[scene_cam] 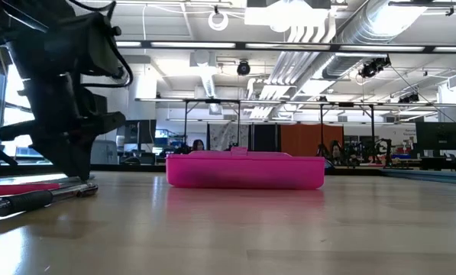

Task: Pick & place school supplies into a supply box
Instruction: Put the light blue pencil into the pink supply box, then put the pink pen into the pink supply box

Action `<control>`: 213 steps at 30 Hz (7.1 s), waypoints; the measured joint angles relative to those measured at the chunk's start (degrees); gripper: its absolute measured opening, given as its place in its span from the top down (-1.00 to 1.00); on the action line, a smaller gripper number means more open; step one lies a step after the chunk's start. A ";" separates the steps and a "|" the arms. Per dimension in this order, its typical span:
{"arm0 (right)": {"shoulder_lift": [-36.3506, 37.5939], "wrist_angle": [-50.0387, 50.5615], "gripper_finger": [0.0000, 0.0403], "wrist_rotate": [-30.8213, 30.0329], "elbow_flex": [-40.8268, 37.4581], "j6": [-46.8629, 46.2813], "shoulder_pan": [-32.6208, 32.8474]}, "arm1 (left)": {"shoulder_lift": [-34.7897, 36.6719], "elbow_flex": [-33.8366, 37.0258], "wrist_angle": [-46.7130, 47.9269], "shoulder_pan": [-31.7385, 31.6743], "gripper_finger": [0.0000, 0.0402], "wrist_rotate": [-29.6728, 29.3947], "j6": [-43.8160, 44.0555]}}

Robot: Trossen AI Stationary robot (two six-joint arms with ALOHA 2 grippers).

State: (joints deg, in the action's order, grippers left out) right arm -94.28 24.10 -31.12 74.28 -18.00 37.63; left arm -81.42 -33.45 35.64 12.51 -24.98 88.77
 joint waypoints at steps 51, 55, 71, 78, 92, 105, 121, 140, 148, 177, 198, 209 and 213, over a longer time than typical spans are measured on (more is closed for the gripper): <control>-0.02 0.52 0.37 0.00 -0.11 0.44 0.00 | -22.76 0.07 -32.38 0.75 0.41 -23.24 -16.35; -0.02 0.61 0.37 0.00 -0.11 0.46 -0.02 | -26.77 0.07 -33.75 3.28 0.44 -29.87 -15.86; -0.02 0.93 0.37 0.02 -0.11 0.46 -0.02 | -30.98 0.02 -35.84 5.60 0.70 -35.44 -12.43; -0.02 0.92 0.37 0.02 -0.11 0.46 0.00 | -30.36 -0.10 -35.72 5.57 0.85 -34.81 -13.97; -0.02 0.87 0.37 0.02 -0.13 -2.62 0.04 | -9.65 -7.46 -15.80 2.58 0.85 -27.71 -28.75; -0.02 1.01 0.37 -0.01 -0.17 -2.10 0.04 | -9.28 -16.76 -32.91 3.16 0.86 -15.17 -63.53; -0.02 0.81 0.37 6.87 -0.15 -2.60 -0.09 | -26.18 -22.47 -51.06 -7.74 0.79 2.79 -75.30; -0.02 -3.03 0.37 13.72 -0.11 -2.56 -0.13 | -28.53 -26.95 -49.64 -10.64 0.48 7.75 -76.95; -0.02 -3.41 0.37 13.71 -0.11 -2.56 -0.13 | -22.86 -26.91 -45.37 -10.64 0.47 11.28 -77.12; -0.02 -5.50 0.37 13.58 -0.11 -2.54 -0.13 | -6.30 -26.91 -26.47 -10.62 0.47 12.91 -76.52; -0.02 -6.82 0.37 13.53 -0.11 -2.54 -0.13 | 6.61 -26.58 13.04 11.89 0.47 1.13 -42.83; -0.02 -6.86 0.37 13.70 -0.11 -2.54 -0.13 | 2.24 -11.48 4.83 32.55 0.47 -12.86 -12.12; -0.02 -6.90 0.37 13.68 -0.11 -2.54 -0.13 | -1.85 -7.70 -1.39 34.06 0.47 -6.43 -11.93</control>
State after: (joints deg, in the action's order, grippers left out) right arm -94.30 17.20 -17.43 74.17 -20.53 37.50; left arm -83.27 -41.15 34.24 46.57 -31.41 76.84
